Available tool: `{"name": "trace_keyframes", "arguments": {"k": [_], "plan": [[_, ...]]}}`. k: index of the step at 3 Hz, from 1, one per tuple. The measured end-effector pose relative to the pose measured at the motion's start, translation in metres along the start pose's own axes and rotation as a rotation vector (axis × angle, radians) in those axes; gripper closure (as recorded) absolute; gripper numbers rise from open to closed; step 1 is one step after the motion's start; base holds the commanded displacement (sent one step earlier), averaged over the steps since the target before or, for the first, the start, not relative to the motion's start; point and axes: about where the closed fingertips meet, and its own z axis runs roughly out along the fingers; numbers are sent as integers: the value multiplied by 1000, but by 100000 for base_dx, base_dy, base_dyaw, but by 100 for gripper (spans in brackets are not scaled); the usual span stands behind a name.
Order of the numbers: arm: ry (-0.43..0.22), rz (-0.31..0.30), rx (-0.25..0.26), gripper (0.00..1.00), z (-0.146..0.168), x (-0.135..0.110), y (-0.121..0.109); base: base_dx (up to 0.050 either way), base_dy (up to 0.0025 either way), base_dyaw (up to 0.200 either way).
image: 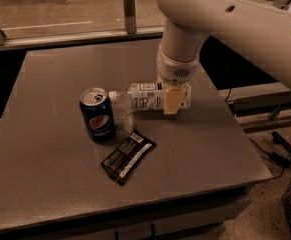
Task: Move blue plastic bottle near pepsi can
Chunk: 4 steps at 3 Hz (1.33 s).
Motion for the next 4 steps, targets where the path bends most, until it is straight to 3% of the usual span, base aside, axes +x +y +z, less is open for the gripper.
{"name": "trace_keyframes", "arguments": {"k": [1,2,4], "plan": [[-6,-40,-3,100,7,-8,7,0,0,0],[-7,-80,5,84,9,-15,12,0,0,0],[2,-135,25,37,8,-26,17,0,0,0]]}}
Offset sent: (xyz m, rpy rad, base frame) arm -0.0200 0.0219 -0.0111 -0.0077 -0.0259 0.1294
